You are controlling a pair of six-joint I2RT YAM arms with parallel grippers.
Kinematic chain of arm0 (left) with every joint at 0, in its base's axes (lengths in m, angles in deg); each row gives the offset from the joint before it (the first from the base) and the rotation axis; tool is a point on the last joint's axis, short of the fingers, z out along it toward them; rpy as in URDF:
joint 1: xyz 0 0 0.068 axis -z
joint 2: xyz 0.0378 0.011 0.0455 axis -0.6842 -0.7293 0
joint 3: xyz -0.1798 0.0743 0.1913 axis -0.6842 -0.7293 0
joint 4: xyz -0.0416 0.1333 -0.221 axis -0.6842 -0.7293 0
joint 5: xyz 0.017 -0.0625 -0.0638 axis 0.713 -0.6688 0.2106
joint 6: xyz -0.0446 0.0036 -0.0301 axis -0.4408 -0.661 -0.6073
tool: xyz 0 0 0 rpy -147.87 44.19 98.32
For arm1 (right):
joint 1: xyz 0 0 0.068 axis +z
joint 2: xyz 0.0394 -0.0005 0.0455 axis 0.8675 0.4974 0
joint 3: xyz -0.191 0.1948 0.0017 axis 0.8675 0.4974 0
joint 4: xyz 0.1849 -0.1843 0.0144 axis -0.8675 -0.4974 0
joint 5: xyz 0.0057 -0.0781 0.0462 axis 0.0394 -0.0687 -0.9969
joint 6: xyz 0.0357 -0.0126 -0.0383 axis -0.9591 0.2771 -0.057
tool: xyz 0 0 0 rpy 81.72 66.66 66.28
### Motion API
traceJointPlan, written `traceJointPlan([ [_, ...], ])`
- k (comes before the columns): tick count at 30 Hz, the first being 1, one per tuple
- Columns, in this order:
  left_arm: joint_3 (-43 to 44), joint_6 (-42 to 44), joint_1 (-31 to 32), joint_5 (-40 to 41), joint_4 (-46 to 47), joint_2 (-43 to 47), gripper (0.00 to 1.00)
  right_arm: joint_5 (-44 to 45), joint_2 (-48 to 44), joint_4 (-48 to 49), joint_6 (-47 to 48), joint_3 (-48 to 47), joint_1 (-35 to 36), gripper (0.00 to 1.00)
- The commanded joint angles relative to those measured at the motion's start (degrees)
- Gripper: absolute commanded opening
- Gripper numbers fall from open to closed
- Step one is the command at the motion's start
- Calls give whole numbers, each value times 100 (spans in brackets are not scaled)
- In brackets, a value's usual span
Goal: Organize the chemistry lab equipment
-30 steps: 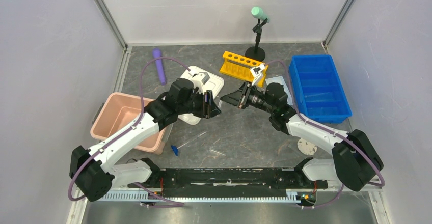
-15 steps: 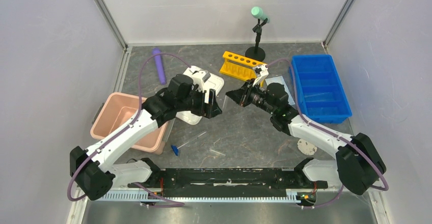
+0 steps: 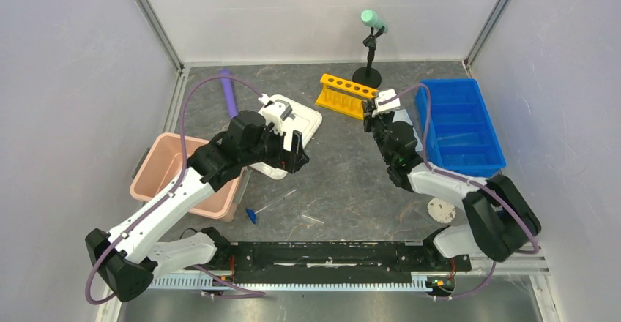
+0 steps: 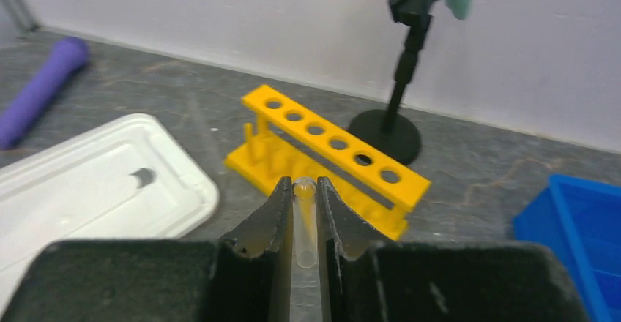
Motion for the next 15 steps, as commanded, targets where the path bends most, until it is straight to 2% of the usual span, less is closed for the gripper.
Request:
traceJointPlan([
  [1, -73, 272, -1, 222, 62, 183, 100, 550, 596, 1164, 629, -237, -246, 19],
  [9, -79, 263, 6, 239, 54, 243, 100, 643, 1506, 2282, 531, -438, -577, 20],
  [15, -73, 263, -1, 191, 63, 241, 100, 482, 1747, 2574, 146, -500, -789, 21],
])
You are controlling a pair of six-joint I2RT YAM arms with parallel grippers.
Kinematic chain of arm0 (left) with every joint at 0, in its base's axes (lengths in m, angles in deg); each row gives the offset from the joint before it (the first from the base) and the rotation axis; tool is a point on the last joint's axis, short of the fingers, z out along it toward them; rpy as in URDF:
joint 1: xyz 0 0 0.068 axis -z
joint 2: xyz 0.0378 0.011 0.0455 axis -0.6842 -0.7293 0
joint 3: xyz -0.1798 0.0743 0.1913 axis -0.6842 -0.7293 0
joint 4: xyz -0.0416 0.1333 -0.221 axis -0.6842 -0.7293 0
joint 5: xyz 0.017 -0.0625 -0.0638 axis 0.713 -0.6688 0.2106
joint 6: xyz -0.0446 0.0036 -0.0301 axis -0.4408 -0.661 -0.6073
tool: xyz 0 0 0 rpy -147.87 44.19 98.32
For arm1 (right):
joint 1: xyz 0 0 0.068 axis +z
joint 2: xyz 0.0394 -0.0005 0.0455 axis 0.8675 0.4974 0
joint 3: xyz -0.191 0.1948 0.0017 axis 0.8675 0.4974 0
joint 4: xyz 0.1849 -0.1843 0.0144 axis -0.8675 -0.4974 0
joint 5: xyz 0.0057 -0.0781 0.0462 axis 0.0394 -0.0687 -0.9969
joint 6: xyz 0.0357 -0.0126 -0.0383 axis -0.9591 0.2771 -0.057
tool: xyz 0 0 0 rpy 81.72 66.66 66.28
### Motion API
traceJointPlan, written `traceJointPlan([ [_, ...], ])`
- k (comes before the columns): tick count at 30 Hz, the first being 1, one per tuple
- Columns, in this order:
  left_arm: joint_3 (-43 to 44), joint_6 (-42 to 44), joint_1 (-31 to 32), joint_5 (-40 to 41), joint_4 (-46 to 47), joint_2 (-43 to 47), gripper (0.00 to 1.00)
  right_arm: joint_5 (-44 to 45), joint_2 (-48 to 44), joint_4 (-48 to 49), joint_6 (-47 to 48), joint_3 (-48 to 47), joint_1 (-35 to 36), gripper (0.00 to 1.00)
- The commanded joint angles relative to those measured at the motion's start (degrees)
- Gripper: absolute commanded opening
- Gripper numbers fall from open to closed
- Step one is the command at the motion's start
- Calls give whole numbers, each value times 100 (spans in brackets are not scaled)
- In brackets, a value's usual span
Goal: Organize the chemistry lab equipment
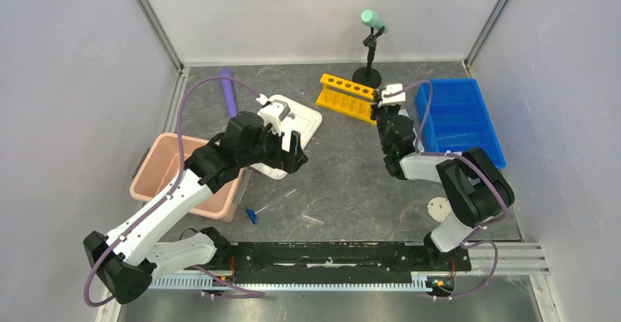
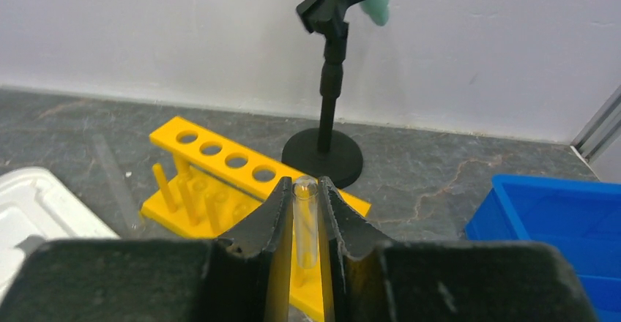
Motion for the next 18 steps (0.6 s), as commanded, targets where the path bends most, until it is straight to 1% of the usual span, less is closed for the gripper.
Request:
traceJointPlan([
  [1, -7, 254, 8, 46, 100, 100, 100, -11, 142, 797, -263, -231, -136, 21],
  [8, -7, 256, 5, 69, 87, 82, 100, -226, 452, 928, -757, -338, -346, 22],
  [18, -16, 269, 1, 183, 91, 144, 100, -427, 802, 1168, -1101, -416, -563, 22],
])
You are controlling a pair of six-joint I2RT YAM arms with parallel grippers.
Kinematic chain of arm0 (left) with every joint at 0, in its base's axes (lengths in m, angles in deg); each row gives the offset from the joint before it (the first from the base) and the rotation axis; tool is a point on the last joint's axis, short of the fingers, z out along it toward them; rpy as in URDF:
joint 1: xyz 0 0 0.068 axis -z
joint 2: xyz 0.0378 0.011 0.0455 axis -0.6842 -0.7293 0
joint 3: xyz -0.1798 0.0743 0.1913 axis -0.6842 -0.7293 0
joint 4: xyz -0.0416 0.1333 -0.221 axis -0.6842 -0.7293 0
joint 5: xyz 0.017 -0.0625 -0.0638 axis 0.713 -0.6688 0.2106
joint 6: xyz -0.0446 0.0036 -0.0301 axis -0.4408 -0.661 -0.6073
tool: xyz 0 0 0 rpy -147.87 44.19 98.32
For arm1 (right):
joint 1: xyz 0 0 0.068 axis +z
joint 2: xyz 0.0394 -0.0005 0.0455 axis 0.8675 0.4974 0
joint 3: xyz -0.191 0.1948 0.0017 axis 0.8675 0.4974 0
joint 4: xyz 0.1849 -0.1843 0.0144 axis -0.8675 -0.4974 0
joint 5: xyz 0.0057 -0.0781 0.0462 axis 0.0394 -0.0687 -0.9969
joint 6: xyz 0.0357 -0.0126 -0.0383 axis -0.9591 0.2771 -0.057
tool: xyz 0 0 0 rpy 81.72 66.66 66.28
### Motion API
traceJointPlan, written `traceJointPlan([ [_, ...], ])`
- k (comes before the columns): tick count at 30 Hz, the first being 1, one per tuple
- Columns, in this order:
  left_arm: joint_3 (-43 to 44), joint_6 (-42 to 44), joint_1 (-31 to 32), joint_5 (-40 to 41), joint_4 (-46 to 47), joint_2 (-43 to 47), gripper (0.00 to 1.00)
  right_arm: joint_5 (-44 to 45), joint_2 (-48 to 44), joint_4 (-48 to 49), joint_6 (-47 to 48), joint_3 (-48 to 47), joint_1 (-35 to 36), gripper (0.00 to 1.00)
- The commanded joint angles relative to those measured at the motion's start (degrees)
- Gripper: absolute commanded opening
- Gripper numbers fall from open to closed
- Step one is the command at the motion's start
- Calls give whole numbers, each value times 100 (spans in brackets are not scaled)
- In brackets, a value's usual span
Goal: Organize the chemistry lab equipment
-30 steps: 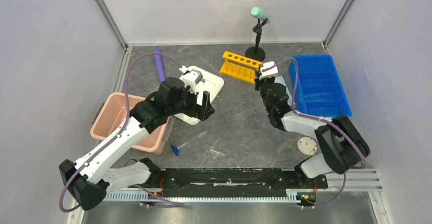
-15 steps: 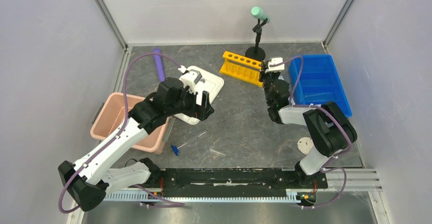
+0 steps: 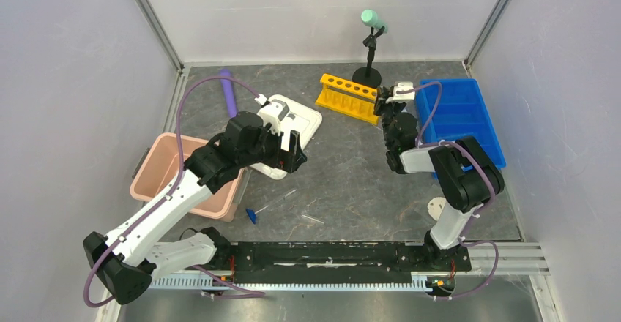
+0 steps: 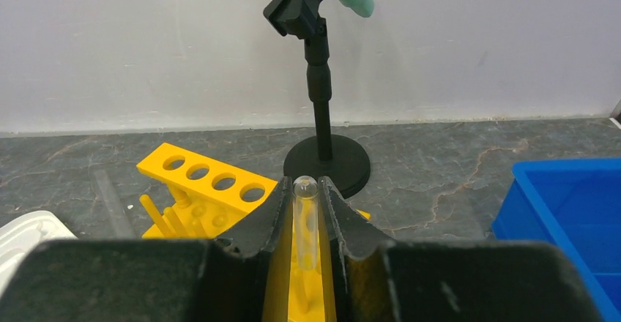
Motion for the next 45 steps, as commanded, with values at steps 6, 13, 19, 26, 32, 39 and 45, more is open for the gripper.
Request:
traceJointPlan([
  [6, -25, 278, 1, 148, 91, 126, 100, -221, 336, 485, -392, -298, -106, 22],
  [13, 6, 307, 9, 208, 52, 95, 100, -257, 501, 431, -417, -423, -124, 23],
  [19, 2, 322, 5, 285, 39, 100, 100, -273, 602, 344, -435, -503, -133, 22],
  [26, -7, 349, 2, 403, 21, 153, 100, -293, 707, 239, -507, -514, -133, 22],
  [32, -7, 351, 2, 416, 21, 106, 100, -247, 731, 107, -388, -513, -133, 23],
  [39, 2, 357, 3, 436, 21, 77, 100, -232, 762, 19, -266, -538, -133, 23],
  [45, 10, 357, 6, 431, 28, 71, 100, -297, 767, -99, -240, -541, -133, 23],
])
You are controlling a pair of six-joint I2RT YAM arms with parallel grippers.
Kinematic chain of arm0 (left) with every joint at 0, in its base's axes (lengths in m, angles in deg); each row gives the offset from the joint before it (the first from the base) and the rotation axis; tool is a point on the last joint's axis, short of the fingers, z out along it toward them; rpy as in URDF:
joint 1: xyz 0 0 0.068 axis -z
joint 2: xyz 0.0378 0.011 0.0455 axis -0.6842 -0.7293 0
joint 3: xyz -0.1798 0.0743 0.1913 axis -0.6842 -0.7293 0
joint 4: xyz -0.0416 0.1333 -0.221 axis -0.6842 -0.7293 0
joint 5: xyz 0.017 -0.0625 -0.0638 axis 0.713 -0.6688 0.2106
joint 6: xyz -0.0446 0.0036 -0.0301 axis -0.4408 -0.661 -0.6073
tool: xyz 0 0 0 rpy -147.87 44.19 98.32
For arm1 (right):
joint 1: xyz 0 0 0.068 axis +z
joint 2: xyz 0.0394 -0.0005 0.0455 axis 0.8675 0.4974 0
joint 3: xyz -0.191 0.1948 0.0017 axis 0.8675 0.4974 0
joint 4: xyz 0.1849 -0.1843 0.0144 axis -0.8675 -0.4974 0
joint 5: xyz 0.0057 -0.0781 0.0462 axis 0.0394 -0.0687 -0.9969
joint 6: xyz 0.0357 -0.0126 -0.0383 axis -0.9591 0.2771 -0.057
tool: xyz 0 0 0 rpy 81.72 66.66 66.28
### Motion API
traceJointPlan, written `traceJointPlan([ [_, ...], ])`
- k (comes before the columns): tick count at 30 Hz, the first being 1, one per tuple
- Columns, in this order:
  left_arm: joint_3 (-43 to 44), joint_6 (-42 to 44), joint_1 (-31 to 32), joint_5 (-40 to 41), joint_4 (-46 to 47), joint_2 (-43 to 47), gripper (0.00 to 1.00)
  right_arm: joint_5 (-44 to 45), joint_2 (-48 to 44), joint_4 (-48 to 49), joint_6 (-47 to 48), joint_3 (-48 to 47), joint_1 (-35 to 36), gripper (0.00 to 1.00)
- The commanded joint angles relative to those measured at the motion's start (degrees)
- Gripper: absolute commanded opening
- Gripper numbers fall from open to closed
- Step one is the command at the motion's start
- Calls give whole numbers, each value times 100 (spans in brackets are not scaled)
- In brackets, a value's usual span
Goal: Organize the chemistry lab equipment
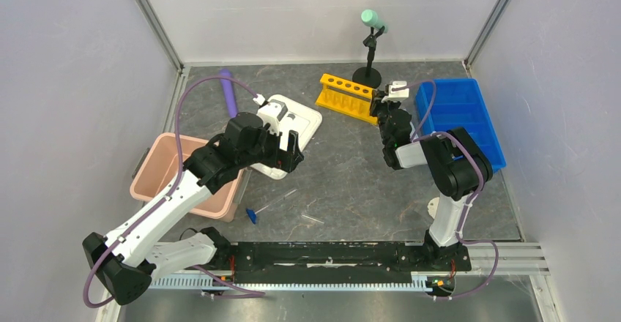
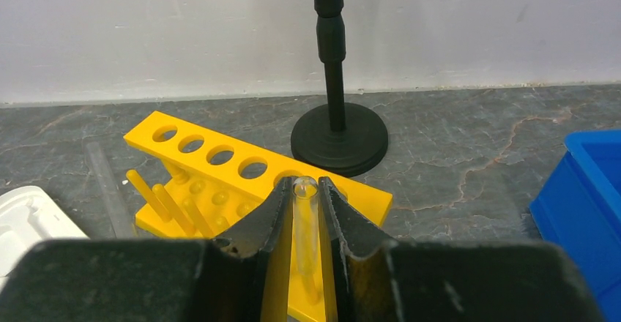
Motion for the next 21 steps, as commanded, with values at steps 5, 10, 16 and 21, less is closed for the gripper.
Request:
traceJointPlan([
  [5, 13, 239, 2, 110, 114, 20, 100, -55, 53, -74, 94, -203, -17, 27],
  [10, 13, 257, -1, 107, 104, -22, 100, -39, -129, -363, 70, -233, -11, 32],
  [16, 39, 124, -2, 514, 115, -42, 100, 88, -979, -1946, -235, -371, -17, 35],
  [21, 65, -346, -2, 1294, 293, -117, 100, -103, -1805, -3863, -674, -433, -21, 35],
])
